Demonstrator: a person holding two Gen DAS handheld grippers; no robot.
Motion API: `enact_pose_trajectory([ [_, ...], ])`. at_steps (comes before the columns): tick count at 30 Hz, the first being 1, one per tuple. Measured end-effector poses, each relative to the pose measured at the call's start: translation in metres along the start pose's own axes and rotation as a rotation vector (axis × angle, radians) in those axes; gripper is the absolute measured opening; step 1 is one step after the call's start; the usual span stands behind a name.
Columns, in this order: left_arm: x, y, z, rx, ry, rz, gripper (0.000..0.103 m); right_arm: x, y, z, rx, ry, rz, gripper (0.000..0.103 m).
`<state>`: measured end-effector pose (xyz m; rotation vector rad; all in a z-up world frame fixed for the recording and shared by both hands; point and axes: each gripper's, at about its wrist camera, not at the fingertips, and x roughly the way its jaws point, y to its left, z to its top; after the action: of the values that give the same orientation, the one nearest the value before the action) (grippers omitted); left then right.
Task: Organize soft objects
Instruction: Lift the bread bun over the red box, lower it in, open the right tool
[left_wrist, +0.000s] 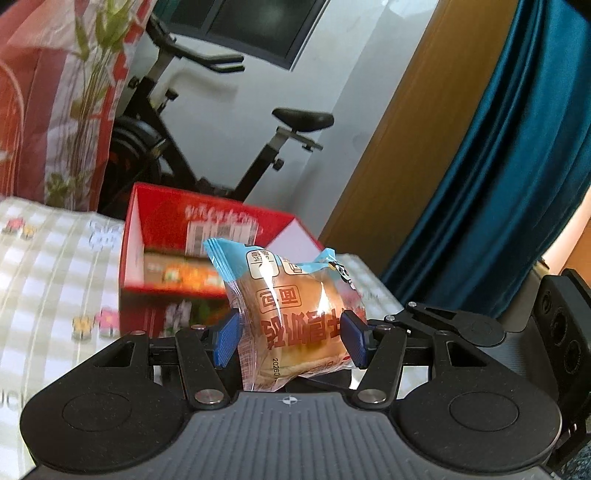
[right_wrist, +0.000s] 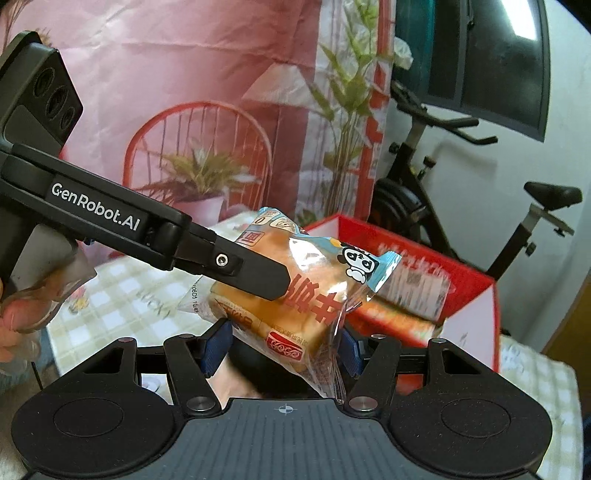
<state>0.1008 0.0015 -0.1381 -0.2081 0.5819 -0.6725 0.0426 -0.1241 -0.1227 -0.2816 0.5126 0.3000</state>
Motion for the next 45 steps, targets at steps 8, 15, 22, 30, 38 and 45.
enact_pose_trajectory([
  [8, 0.039, 0.011, 0.038, 0.022, -0.013, 0.021, 0.060, 0.034, -0.046, 0.029, -0.029, -0.008, -0.006, 0.057],
  [15, 0.071, 0.035, 0.057, -0.035, 0.021, 0.018, 0.060, 0.073, -0.075, 0.036, -0.017, 0.022, 0.008, 0.057],
  [22, 0.090, 0.048, 0.063, -0.041, 0.060, 0.046, 0.060, 0.110, -0.089, 0.037, -0.008, 0.072, 0.030, 0.057],
  [30, 0.105, 0.063, 0.065, -0.057, 0.101, 0.079, 0.061, 0.144, -0.094, 0.034, 0.020, 0.120, 0.066, 0.057],
  [38, 0.112, 0.073, 0.067, -0.061, 0.121, 0.113, 0.061, 0.160, -0.095, 0.031, 0.053, 0.142, 0.096, 0.057],
  [45, 0.116, 0.071, 0.064, -0.025, 0.140, 0.176, 0.061, 0.166, -0.095, 0.028, 0.081, 0.172, 0.079, 0.058],
])
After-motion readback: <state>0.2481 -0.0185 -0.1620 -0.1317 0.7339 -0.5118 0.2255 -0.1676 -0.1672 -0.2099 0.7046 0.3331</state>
